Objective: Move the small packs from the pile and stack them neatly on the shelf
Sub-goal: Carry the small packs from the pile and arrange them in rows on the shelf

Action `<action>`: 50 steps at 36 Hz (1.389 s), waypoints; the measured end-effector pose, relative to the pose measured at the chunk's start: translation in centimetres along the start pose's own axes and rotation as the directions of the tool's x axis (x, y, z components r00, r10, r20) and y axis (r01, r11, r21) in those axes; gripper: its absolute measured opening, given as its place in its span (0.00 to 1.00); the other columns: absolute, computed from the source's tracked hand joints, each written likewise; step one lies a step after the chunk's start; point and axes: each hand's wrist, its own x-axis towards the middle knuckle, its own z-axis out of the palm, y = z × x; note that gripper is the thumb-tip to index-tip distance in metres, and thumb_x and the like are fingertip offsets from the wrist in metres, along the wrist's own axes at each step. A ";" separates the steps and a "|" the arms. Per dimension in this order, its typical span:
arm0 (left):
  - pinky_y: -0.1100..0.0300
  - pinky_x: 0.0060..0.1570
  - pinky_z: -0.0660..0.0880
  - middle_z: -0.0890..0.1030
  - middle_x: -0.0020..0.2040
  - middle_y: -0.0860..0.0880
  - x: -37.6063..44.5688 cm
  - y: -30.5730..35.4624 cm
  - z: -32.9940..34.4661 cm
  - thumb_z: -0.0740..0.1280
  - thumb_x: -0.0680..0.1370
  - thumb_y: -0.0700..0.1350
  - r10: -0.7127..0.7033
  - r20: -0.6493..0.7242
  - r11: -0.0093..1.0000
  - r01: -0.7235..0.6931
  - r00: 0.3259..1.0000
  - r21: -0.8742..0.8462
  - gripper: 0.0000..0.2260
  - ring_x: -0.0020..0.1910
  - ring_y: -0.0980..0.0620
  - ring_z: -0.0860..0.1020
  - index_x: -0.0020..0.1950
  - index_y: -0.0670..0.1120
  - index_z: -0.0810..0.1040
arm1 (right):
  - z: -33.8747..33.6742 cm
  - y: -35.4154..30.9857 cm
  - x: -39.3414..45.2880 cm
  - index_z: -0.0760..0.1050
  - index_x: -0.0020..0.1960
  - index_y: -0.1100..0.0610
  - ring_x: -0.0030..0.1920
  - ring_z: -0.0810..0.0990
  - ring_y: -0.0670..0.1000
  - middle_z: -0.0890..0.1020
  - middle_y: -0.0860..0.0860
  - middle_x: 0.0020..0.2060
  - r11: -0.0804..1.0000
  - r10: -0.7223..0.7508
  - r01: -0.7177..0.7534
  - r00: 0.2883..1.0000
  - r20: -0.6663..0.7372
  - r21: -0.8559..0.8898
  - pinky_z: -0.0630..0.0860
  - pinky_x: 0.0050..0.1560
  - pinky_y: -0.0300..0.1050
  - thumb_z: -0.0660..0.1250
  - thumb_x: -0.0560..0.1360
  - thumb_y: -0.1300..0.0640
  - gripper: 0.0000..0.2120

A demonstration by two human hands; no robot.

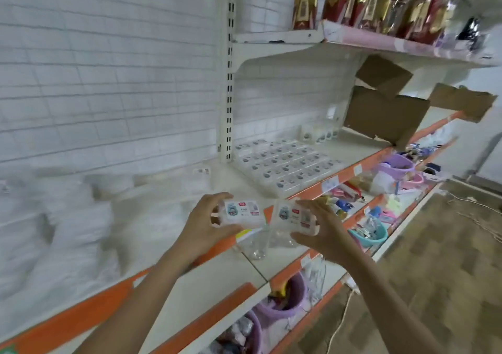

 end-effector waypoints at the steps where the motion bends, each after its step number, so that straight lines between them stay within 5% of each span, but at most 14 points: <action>1: 0.73 0.44 0.72 0.73 0.54 0.51 0.2 0.3 1.8 0.78 0.64 0.45 -0.011 0.007 1.000 0.011 1.000 0.002 0.27 0.52 0.59 0.75 0.60 0.51 0.73 | -0.9 1.4 -0.4 0.69 0.67 0.54 0.57 0.69 0.48 0.72 0.50 0.59 1.000 0.008 -0.008 1.000 0.000 -0.003 0.69 0.56 0.41 0.76 0.65 0.54 0.32; 4: 0.76 0.43 0.68 0.76 0.55 0.51 0.7 1.1 7.0 0.78 0.65 0.44 -0.018 0.026 0.999 0.017 0.999 0.037 0.25 0.50 0.61 0.74 0.59 0.50 0.73 | -3.5 5.4 -1.5 0.70 0.66 0.54 0.56 0.71 0.48 0.73 0.51 0.60 1.000 0.019 -0.019 1.000 -0.002 -0.013 0.71 0.53 0.40 0.77 0.64 0.53 0.32; 8: 0.76 0.44 0.67 0.74 0.55 0.52 1.9 2.4 12.7 0.76 0.64 0.53 -0.008 0.054 0.996 0.003 0.999 0.091 0.30 0.50 0.61 0.73 0.63 0.48 0.73 | -6.6 10.0 -2.7 0.69 0.67 0.53 0.56 0.69 0.45 0.69 0.46 0.59 0.999 0.042 -0.042 0.999 0.000 -0.014 0.67 0.44 0.24 0.75 0.67 0.54 0.31; 18: 0.72 0.55 0.63 0.65 0.57 0.49 6.4 4.0 21.8 0.76 0.68 0.44 -0.089 0.056 0.977 0.077 0.994 0.199 0.29 0.58 0.53 0.68 0.66 0.43 0.70 | -11.0 18.3 -2.8 0.66 0.69 0.55 0.55 0.66 0.44 0.66 0.51 0.64 0.996 0.085 -0.086 0.995 0.047 0.022 0.67 0.43 0.20 0.73 0.67 0.60 0.33; 24: 0.65 0.59 0.66 0.66 0.59 0.47 11.7 3.7 23.2 0.76 0.67 0.43 -0.110 0.055 0.959 0.091 0.992 0.268 0.30 0.61 0.51 0.69 0.65 0.42 0.69 | -11.9 20.9 1.3 0.64 0.70 0.54 0.59 0.64 0.42 0.65 0.48 0.65 0.999 0.027 -0.029 0.998 0.056 0.036 0.63 0.46 0.22 0.71 0.68 0.59 0.33; 32: 0.70 0.58 0.60 0.65 0.60 0.48 21.7 1.4 23.9 0.76 0.67 0.47 -0.081 0.003 0.934 0.075 0.997 0.351 0.30 0.62 0.52 0.68 0.66 0.44 0.69 | -11.7 24.0 11.9 0.67 0.68 0.55 0.54 0.66 0.43 0.66 0.46 0.58 0.997 -0.041 0.035 0.994 0.098 0.066 0.63 0.46 0.19 0.73 0.68 0.59 0.31; 38: 0.70 0.53 0.61 0.65 0.59 0.49 31.1 -2.0 23.7 0.74 0.69 0.50 -0.080 -0.014 0.904 0.078 0.997 0.420 0.31 0.53 0.58 0.65 0.68 0.44 0.67 | -11.1 27.0 21.8 0.66 0.69 0.56 0.52 0.67 0.44 0.64 0.46 0.55 0.996 -0.068 0.057 0.982 0.175 0.066 0.65 0.43 0.22 0.73 0.68 0.60 0.32; 44: 0.63 0.57 0.65 0.66 0.61 0.45 38.6 -5.6 22.6 0.74 0.70 0.50 -0.127 -0.079 0.851 0.150 0.989 0.504 0.30 0.59 0.49 0.69 0.68 0.42 0.68 | -9.9 29.7 30.6 0.65 0.70 0.57 0.53 0.68 0.46 0.66 0.51 0.60 0.995 -0.097 0.093 0.961 0.258 0.026 0.66 0.41 0.23 0.73 0.68 0.57 0.33; 50: 0.57 0.63 0.62 0.70 0.64 0.45 42.8 -9.1 20.6 0.73 0.70 0.55 -0.141 -0.188 0.726 0.231 0.972 0.648 0.30 0.62 0.45 0.67 0.67 0.44 0.70 | -7.9 31.1 37.8 0.64 0.71 0.55 0.62 0.68 0.50 0.66 0.51 0.63 0.995 -0.098 0.095 0.934 0.343 0.024 0.62 0.52 0.31 0.73 0.69 0.55 0.33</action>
